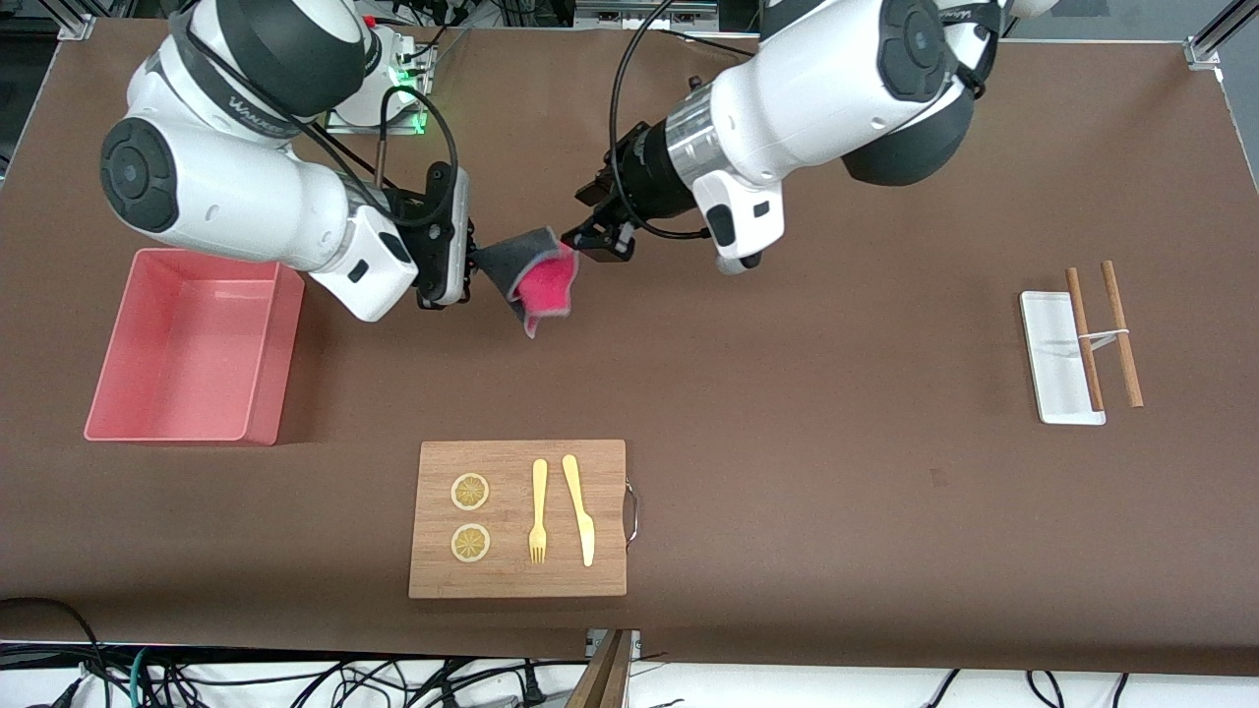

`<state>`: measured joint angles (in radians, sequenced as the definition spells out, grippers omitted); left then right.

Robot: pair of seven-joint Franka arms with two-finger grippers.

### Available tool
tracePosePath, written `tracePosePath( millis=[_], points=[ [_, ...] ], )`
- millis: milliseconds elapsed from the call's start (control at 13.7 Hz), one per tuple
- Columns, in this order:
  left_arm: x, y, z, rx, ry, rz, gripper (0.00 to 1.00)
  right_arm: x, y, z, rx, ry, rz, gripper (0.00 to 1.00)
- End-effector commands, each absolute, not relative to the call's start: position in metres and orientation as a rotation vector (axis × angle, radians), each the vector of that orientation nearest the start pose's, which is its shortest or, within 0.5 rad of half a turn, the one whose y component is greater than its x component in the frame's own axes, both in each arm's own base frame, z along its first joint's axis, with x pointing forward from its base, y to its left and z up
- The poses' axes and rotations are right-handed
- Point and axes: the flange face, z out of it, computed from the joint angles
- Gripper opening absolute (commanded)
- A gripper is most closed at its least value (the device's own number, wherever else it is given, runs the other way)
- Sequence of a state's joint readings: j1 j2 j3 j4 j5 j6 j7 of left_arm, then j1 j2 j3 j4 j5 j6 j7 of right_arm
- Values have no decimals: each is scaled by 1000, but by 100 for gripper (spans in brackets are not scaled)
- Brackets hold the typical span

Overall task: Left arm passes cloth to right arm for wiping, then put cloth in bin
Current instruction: 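Grasp the cloth with the right gripper while the left gripper releases it, then lower the cloth to the table while the left gripper returns to rest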

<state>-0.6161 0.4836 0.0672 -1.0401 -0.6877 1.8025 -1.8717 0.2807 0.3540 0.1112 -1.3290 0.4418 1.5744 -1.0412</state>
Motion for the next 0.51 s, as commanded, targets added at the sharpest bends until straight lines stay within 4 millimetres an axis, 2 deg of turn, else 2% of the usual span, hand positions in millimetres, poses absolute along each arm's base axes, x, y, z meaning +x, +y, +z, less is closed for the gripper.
tracePosePath(
  millis=[0, 146, 292, 439],
  points=[
    [590, -355, 634, -2596, -2236, 908, 100, 591, 247, 558, -2122, -1606, -20, 0],
    [614, -286, 632, -2581, -2223, 884, 100, 597, 207, 558, -2200, -1515, 37, 0],
    [633, -206, 615, -2548, -2160, 714, 100, 606, 163, 554, -2284, -1441, 61, 0],
    [654, -136, 595, -2618, -2044, 537, 100, 601, 127, 551, -2402, -1336, 119, 0]
  ],
)
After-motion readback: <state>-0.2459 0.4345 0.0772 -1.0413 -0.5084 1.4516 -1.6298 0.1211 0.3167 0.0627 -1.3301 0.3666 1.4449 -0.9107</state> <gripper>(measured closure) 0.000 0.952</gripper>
